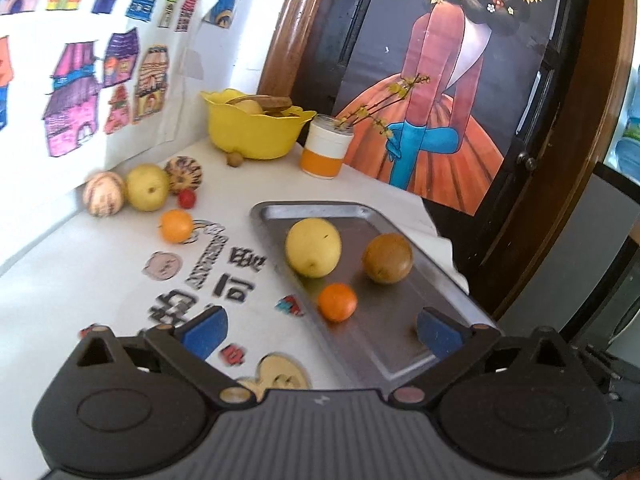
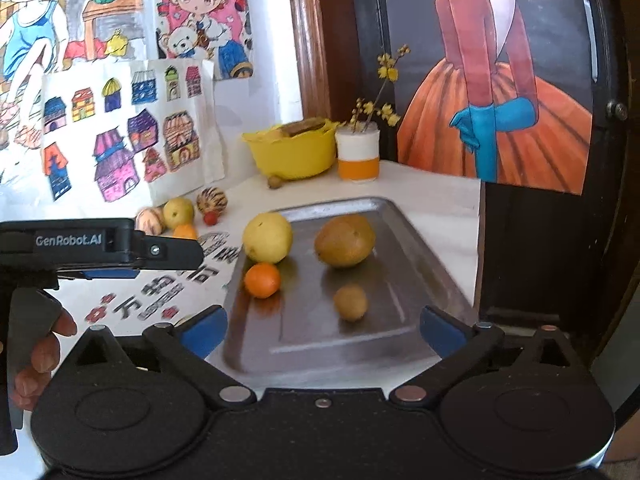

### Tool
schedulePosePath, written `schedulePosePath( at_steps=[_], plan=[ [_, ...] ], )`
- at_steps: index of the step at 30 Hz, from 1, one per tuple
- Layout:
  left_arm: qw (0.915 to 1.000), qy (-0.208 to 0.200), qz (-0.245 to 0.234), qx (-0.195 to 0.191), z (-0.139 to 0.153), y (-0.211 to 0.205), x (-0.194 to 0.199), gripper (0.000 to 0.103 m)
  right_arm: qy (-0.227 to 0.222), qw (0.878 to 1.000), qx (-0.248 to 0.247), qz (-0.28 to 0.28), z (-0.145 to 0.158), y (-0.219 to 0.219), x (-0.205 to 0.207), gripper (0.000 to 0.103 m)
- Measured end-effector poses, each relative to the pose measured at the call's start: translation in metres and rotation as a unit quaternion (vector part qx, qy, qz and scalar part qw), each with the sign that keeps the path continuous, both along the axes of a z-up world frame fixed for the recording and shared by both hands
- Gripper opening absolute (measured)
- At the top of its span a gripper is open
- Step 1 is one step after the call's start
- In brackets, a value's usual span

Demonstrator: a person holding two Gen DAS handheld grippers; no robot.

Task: Organize fruits
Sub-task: 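Lift both grippers away from the tray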

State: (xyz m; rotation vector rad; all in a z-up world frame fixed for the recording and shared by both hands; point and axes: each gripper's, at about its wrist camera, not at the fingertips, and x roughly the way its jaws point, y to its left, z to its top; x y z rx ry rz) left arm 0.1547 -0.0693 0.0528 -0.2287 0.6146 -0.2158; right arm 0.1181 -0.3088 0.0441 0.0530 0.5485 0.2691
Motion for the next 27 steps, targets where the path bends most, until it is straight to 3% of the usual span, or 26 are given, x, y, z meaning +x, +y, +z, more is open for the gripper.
schedulePosePath(
  at_steps=[15, 27],
  plan=[
    [0.9988, 0.03, 0.029, 0.025, -0.021, 0.053, -0.056, 0.102, 0.044, 0.998, -0.007, 0.032, -0.007, 0.039, -0.039, 0.102],
    [0.9928, 0.05, 0.082, 0.072, -0.022, 0.107, -0.061, 0.102, 0.078, 0.992, -0.013, 0.097, -0.002, 0.086, -0.03, 0.102]
  ],
)
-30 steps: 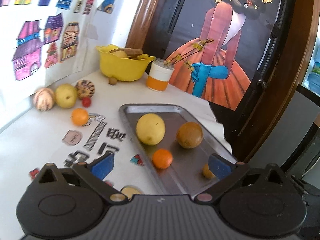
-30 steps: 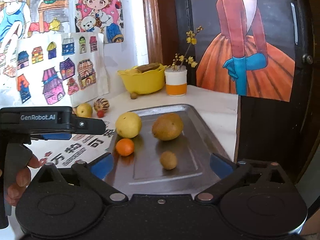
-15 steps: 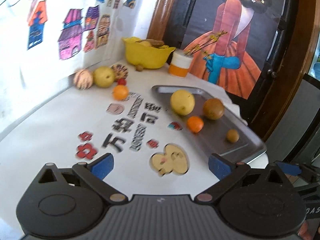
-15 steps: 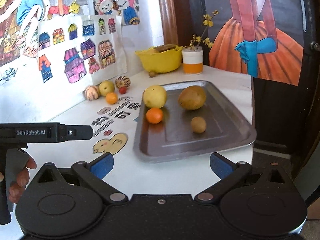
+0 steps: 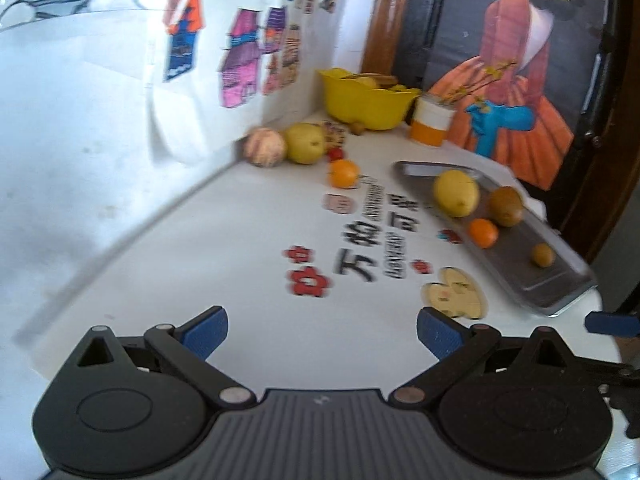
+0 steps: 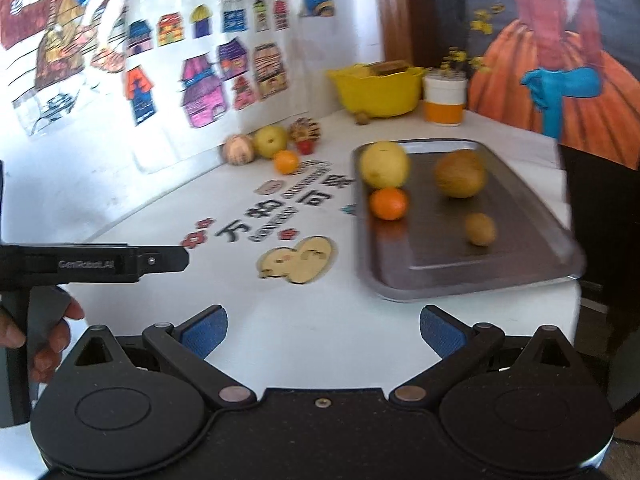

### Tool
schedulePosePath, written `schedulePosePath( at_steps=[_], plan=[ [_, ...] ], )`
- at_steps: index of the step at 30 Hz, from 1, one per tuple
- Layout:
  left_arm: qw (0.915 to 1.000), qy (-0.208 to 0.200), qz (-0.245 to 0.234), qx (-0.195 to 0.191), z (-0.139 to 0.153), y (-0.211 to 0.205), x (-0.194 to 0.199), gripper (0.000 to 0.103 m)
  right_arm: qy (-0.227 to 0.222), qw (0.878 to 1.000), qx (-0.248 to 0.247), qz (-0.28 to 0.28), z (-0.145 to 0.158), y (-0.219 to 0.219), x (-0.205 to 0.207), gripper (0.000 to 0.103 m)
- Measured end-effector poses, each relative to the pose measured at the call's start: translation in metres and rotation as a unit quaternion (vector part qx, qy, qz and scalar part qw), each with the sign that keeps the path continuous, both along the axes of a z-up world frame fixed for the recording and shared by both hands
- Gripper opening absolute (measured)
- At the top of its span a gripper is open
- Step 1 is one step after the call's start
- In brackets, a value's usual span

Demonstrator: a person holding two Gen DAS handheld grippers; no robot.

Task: Organize fruits
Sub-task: 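Lift both grippers away from the tray, then grasp the striped pepino melon with the left gripper while the right gripper grasps a tangerine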

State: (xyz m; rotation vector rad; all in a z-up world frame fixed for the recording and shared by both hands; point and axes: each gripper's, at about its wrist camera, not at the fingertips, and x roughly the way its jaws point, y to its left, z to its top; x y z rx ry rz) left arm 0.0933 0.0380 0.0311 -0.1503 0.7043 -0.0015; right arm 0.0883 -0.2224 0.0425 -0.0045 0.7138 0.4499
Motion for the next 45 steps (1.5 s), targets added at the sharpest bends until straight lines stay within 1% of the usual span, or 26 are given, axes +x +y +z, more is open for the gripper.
schedulePosePath(
  at_steps=[3, 5, 8, 10, 13, 16, 18, 21, 24, 26, 29, 31, 35, 36, 38, 40, 42, 45],
  plan=[
    [0.9997, 0.002, 0.012, 0.019, 0.003, 0.013, 0.006, 0.102, 0.002, 1.0, -0.004, 0.029, 0.006, 0.015, 0.011, 0.102],
    [0.9994, -0.003, 0.021, 0.029, 0.008, 0.021, 0.014, 0.102, -0.012, 0.999, -0.019, 0.049, 0.016, 0.028, 0.022, 0.102],
    [0.9988, -0.02, 0.029, 0.033, 0.016, 0.029, 0.027, 0.102, -0.039, 0.996, -0.035, 0.073, 0.036, 0.043, 0.04, 0.102],
    [0.9982, -0.042, 0.032, 0.031, 0.022, 0.033, 0.038, 0.102, -0.043, 0.995, -0.028, 0.088, 0.053, 0.05, 0.056, 0.102],
    [0.9959, -0.08, 0.031, 0.028, 0.026, 0.036, 0.055, 0.102, -0.053, 0.992, 0.007, 0.117, 0.078, 0.057, 0.087, 0.102],
    [0.9948, -0.092, 0.035, 0.026, 0.025, 0.035, 0.076, 0.102, -0.067, 0.985, 0.017, 0.157, 0.093, 0.065, 0.119, 0.102],
    [0.9952, -0.087, 0.038, 0.021, 0.022, 0.036, 0.091, 0.102, -0.075, 0.981, 0.006, 0.177, 0.095, 0.07, 0.141, 0.102],
    [0.9959, -0.079, 0.045, 0.005, 0.015, 0.035, 0.109, 0.102, -0.088, 0.974, -0.041, 0.205, 0.087, 0.075, 0.165, 0.102],
    [0.9953, -0.068, 0.061, -0.031, 0.009, 0.038, 0.129, 0.102, -0.086, 0.967, -0.081, 0.224, 0.071, 0.076, 0.181, 0.1],
    [0.9943, -0.056, 0.078, -0.046, 0.004, 0.039, 0.143, 0.102, -0.075, 0.966, -0.098, 0.227, 0.059, 0.078, 0.194, 0.098],
    [0.9905, -0.044, 0.121, -0.049, -0.004, 0.037, 0.161, 0.102, -0.059, 0.964, -0.117, 0.234, 0.039, 0.088, 0.209, 0.094],
    [0.9887, -0.043, 0.131, -0.058, -0.007, 0.035, 0.171, 0.101, -0.053, 0.961, -0.127, 0.239, 0.027, 0.095, 0.216, 0.091],
    [0.9855, -0.043, 0.151, -0.065, -0.011, 0.035, 0.185, 0.095, -0.049, 0.96, -0.132, 0.244, 0.012, 0.105, 0.226, 0.084],
    [0.985, -0.04, 0.155, -0.064, -0.013, 0.035, 0.189, 0.091, -0.046, 0.96, -0.13, 0.244, 0.009, 0.107, 0.229, 0.083],
    [0.9839, -0.037, 0.162, -0.066, -0.016, 0.035, 0.195, 0.089, -0.04, 0.962, -0.124, 0.242, 0.004, 0.11, 0.236, 0.079],
    [0.9828, -0.036, 0.168, -0.067, -0.018, 0.035, 0.201, 0.083, -0.033, 0.962, -0.118, 0.242, 0.0, 0.113, 0.242, 0.077],
    [0.9827, -0.031, 0.17, -0.066, -0.021, 0.036, 0.205, 0.081, -0.029, 0.963, -0.115, 0.243, -0.004, 0.116, 0.247, 0.074],
    [0.9811, -0.037, 0.179, -0.063, -0.022, 0.036, 0.208, 0.081, -0.016, 0.965, -0.113, 0.238, -0.011, 0.12, 0.255, 0.07]
  ],
)
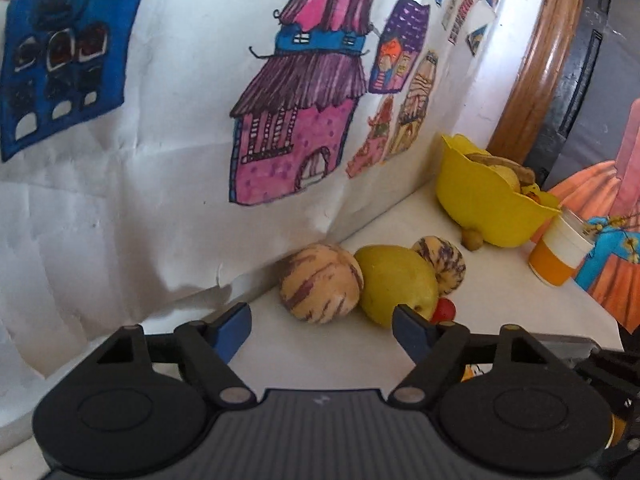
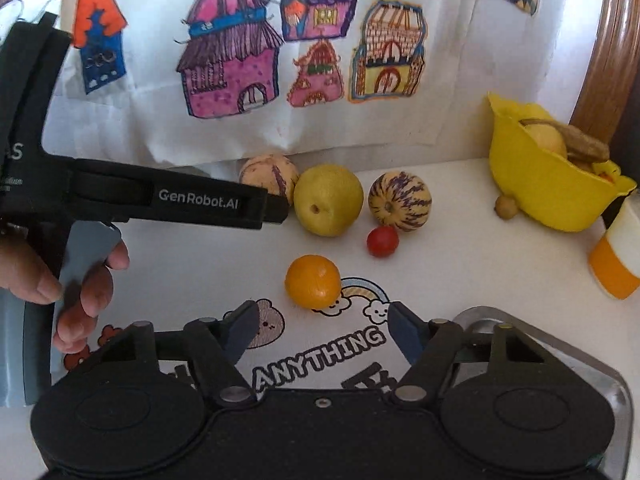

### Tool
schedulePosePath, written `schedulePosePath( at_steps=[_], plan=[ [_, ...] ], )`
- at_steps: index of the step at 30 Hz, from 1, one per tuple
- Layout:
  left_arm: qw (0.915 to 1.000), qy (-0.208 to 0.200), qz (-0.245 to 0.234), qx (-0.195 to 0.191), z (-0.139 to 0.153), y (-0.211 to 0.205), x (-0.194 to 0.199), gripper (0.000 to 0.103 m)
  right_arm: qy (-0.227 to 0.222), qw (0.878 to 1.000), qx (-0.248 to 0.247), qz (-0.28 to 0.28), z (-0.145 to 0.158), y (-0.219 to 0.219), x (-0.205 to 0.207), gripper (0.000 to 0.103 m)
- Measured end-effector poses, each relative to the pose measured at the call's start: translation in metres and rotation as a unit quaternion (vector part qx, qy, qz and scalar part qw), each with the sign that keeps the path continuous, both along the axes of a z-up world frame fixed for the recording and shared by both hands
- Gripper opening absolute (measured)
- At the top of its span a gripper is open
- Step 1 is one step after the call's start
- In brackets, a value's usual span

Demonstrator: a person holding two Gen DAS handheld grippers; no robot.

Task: Organize fruits
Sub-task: 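Grasp the striped pepino melon with the left gripper while the right gripper grasps a tangerine, then carry the melon and tangerine onto the tray and open both grippers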

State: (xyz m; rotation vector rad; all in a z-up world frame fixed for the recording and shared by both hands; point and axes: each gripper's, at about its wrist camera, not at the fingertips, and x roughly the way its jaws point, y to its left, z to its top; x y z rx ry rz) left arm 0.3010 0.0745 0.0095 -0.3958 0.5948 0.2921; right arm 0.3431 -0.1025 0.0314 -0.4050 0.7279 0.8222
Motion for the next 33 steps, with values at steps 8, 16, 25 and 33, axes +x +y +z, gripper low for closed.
schedulePosePath(
  at_steps=[8, 16, 25, 33],
  plan=[
    [0.9999, -0.006, 0.013, -0.004, -0.001, 0.005, 0.008, 0.074, 0.037, 0.999, 0.016, -0.026, -0.008, 0.007, 0.021, 0.062],
    [0.9997, -0.011, 0.02, 0.003, -0.006, 0.004, 0.017, 0.061, 0.053, 0.998, 0.035, -0.029, -0.011, 0.015, 0.026, 0.047],
    [0.9998, -0.017, 0.012, -0.004, -0.005, 0.005, 0.012, 0.055, 0.052, 0.997, 0.051, -0.033, -0.013, 0.011, 0.021, 0.037],
    [0.9996, -0.008, -0.023, -0.017, -0.004, -0.007, -0.019, 0.055, 0.065, 0.995, 0.063, -0.035, -0.014, -0.007, 0.005, 0.037]
  ],
)
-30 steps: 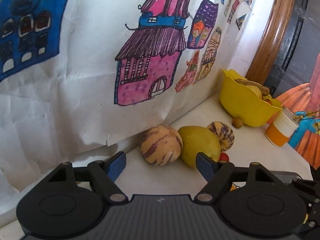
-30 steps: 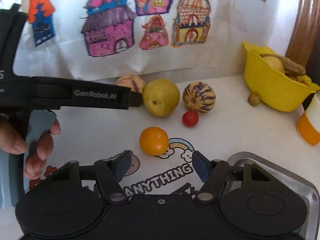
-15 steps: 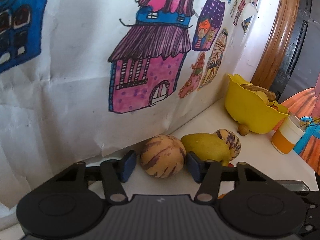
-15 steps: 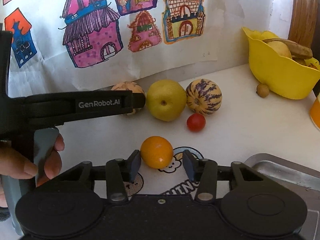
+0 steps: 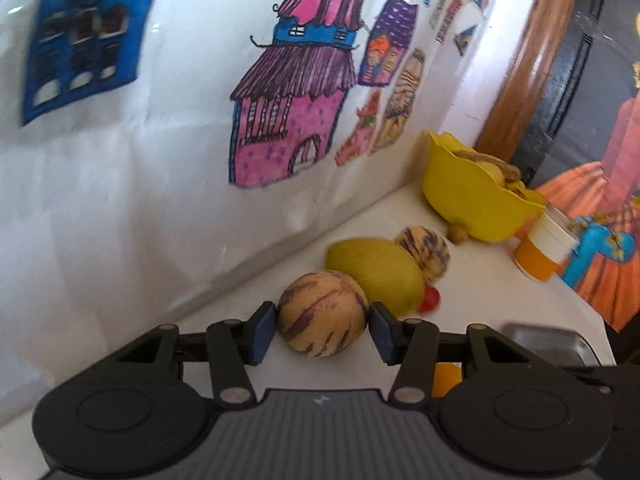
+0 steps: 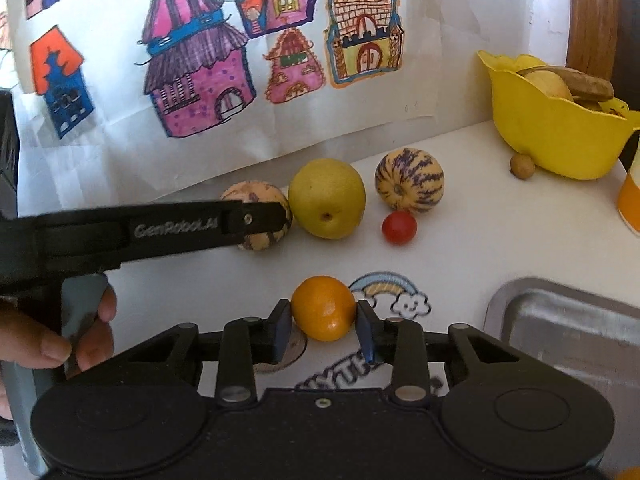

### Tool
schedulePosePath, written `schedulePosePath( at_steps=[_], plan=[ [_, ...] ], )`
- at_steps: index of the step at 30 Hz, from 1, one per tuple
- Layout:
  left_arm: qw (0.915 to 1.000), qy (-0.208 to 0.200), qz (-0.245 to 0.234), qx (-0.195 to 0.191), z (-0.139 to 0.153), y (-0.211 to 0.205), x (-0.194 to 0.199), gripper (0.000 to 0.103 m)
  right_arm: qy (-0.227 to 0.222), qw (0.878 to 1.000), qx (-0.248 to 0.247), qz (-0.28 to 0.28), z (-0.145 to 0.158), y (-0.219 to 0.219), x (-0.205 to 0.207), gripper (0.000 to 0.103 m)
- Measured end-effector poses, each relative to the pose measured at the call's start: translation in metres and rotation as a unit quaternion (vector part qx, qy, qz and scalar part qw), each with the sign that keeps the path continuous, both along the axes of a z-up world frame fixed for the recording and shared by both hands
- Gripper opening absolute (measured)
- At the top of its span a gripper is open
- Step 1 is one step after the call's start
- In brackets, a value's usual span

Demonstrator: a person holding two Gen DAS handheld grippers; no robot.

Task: Organize fruits
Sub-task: 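Carry the melon and tangerine onto the tray and open both grippers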

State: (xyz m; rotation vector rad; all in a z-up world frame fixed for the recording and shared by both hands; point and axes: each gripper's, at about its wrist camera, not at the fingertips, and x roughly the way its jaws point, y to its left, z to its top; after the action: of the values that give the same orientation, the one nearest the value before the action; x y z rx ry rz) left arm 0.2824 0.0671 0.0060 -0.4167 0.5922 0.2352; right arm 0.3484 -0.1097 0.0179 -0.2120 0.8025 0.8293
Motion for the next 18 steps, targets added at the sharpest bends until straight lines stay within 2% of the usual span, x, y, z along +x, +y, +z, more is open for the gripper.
schedulePosePath(
  at_steps=[9, 18],
  plan=[
    [0.9988, 0.0, -0.047, -0.008, 0.005, -0.022, -0.044, 0.054, -0.011, 1.0, 0.009, 0.002, 0.007, -0.023, -0.049, 0.036],
    [0.9954, -0.004, -0.094, -0.016, 0.012, -0.052, -0.087, 0.054, -0.045, 0.998, 0.035, -0.022, 0.017, -0.069, -0.122, 0.036]
  ],
)
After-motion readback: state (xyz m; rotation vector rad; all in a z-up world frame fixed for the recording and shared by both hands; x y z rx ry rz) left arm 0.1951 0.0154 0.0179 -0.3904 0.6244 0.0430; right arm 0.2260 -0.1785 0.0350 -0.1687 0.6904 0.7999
